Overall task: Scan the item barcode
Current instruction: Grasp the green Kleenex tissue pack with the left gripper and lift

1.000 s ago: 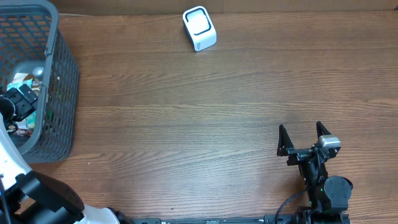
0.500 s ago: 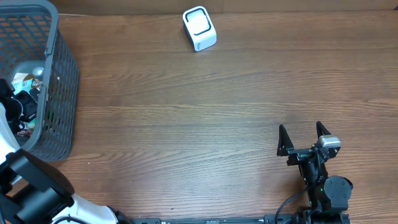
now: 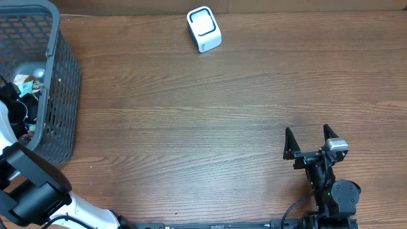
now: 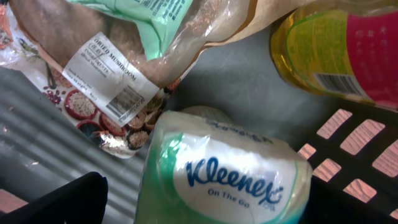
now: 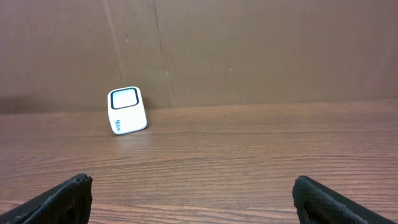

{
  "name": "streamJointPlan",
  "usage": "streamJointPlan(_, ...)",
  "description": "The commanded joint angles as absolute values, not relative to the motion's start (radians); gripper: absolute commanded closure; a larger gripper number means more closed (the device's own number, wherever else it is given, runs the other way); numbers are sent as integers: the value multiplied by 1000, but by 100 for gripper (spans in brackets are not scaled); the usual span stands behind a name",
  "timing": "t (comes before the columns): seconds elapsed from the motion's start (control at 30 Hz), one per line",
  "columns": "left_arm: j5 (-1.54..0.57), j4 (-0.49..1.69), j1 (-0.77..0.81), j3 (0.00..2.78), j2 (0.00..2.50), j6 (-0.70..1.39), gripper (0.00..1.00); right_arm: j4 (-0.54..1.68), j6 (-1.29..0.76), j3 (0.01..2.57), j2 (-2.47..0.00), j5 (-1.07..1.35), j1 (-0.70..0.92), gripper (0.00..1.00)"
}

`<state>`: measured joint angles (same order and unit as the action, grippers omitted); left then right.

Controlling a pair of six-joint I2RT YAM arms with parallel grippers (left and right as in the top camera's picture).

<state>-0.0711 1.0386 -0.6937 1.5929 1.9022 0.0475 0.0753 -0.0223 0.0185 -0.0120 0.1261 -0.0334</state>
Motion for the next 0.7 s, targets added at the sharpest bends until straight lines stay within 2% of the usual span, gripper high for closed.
streamJointPlan(0.0, -86, 1018, -686, 1559, 1912, 21, 1, 72, -23, 8, -3, 124, -39, 0)
streamJointPlan(0.13, -86, 973, -686, 1504, 1912, 21, 5, 72, -23, 8, -3, 124, -39, 0)
streamJointPlan(0.23, -86, 963, -686, 1499, 1912, 22, 15, 72, -23, 8, -3, 124, -39, 0)
streamJointPlan(0.3, -86, 960, -686, 1499, 1912, 21, 27, 72, -23, 8, -3, 124, -39, 0)
streamJointPlan(0.43, -86, 956, -687, 1499, 1912, 21, 64, 72, -23, 8, -3, 124, -39, 0)
streamJointPlan(0.47, -86, 957, -687, 1501, 1911, 22, 69, 72, -23, 8, -3, 124, -39, 0)
streamJointPlan(0.67, -88, 1067, -687, 1651, 1888, 23, 69, 72, -23, 8, -3, 124, -39, 0)
